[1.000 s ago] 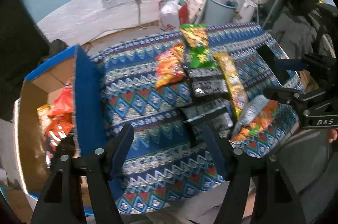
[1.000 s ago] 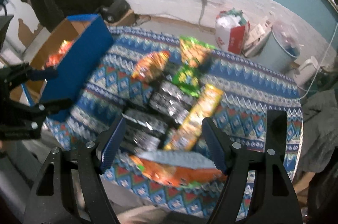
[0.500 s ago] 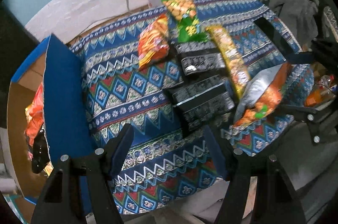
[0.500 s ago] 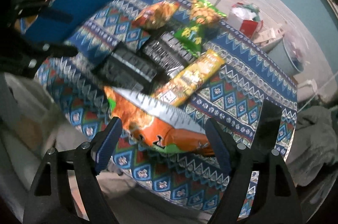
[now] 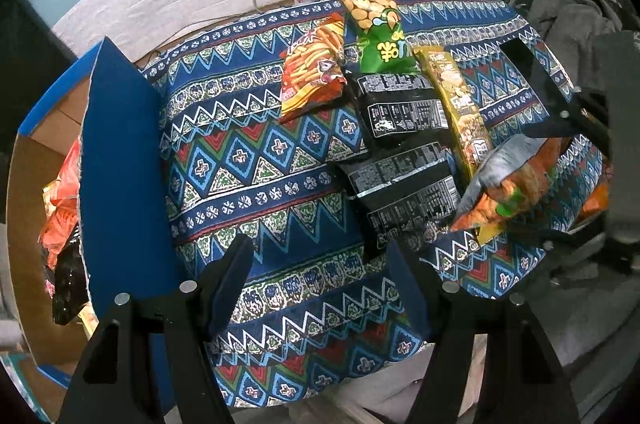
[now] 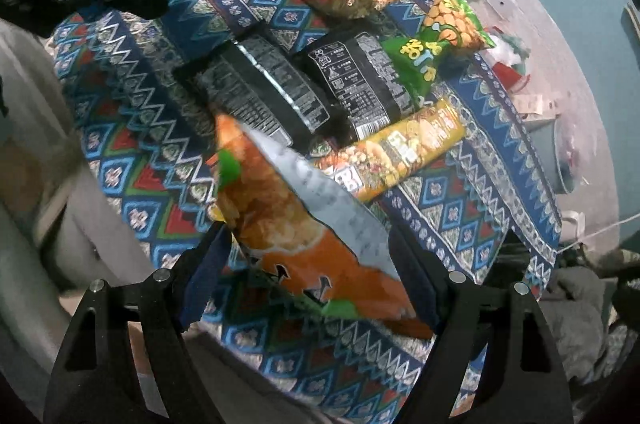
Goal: Organize snacks
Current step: 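Grasp the orange-green chip bag with the right tool while the left tool grasps the orange stick-snack bag, then carry the chip bag with the right tool while the left tool carries the stick-snack bag over the box, then open the left tool over the box while the right tool releases the chip bag inside, then move both open tools back over the remaining snacks, then grasp the long gold stick pack with the right tool while the left tool grasps a black bag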
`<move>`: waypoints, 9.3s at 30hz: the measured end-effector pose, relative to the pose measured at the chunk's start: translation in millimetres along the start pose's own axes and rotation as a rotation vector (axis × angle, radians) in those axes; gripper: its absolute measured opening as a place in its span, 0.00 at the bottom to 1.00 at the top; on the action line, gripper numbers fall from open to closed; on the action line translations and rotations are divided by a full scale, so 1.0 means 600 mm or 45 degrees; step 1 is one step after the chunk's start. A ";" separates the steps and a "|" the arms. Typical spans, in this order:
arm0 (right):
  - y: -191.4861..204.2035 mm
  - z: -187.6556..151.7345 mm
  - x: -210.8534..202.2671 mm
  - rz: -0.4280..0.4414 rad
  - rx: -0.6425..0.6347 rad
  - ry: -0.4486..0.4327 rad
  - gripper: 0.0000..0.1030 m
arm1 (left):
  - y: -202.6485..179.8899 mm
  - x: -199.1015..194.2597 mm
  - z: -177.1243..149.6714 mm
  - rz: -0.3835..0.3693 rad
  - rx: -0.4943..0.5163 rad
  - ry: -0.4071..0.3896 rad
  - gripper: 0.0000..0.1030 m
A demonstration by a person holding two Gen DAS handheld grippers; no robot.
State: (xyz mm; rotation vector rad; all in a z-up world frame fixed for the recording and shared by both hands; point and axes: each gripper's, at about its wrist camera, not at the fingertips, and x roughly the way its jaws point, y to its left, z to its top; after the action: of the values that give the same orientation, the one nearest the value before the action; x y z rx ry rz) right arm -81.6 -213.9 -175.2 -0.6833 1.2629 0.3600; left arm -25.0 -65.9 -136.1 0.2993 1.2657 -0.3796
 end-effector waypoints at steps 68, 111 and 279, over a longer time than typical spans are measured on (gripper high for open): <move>-0.295 0.015 -0.008 0.152 0.998 -0.443 0.32 | 0.053 0.143 0.189 -0.071 -0.299 -0.033 0.38; -0.122 0.200 -0.230 0.254 0.723 -0.828 0.32 | 0.190 -0.175 0.028 0.069 -0.394 -0.482 0.38; -0.198 -0.088 0.105 0.117 1.019 0.095 0.53 | -0.087 0.168 0.093 -0.128 -0.515 0.258 0.90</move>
State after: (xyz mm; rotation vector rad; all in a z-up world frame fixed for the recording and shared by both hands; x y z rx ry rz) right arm -32.1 -344.8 -210.7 0.0455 1.3732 -0.1116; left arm 25.8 -147.5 -218.0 -0.0727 1.5262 -0.1732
